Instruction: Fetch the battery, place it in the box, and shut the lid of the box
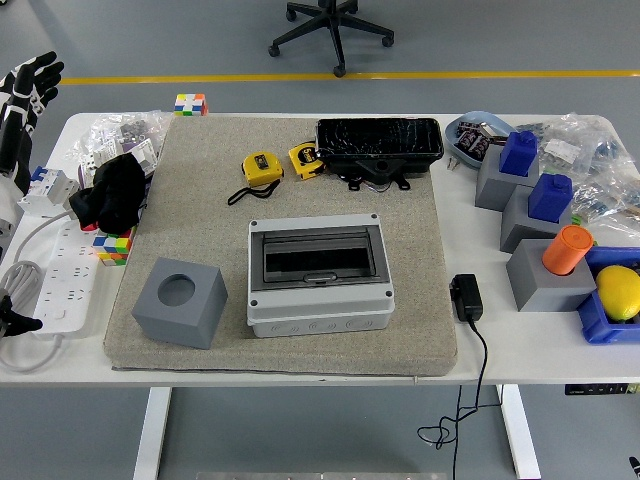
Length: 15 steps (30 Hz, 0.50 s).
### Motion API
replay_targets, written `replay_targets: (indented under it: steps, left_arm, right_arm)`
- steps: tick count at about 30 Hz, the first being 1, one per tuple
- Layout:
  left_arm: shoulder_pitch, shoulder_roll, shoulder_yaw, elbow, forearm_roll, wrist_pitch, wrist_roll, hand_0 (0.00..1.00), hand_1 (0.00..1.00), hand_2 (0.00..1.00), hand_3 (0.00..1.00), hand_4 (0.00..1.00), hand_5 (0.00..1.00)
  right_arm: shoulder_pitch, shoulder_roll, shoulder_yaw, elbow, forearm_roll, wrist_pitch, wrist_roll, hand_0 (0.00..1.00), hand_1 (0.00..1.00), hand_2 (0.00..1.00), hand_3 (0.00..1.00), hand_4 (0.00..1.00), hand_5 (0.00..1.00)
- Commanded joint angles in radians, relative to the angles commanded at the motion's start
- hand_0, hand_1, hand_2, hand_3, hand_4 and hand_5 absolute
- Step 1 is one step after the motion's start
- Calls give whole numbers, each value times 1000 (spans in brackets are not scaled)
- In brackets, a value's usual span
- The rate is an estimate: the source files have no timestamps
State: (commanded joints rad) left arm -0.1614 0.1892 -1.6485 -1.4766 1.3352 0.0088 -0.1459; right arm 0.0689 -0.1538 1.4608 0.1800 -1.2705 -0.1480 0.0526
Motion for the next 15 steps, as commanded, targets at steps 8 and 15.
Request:
replay_targets:
  steps: [8, 15]
  left_arm:
    - [-2, -9, 0, -6, 4, 9, -3, 834, 856, 811, 814, 998, 998]
    - [-9, -6, 2, -5, 9, 9, 1, 830, 851, 804, 808, 998, 998]
  right_arm:
    - [8, -1, 2, 0, 5, 3, 0, 854, 855, 824, 858, 998, 998]
    - [11, 0, -1, 0, 5, 6, -3, 855, 852, 823, 857, 998, 998]
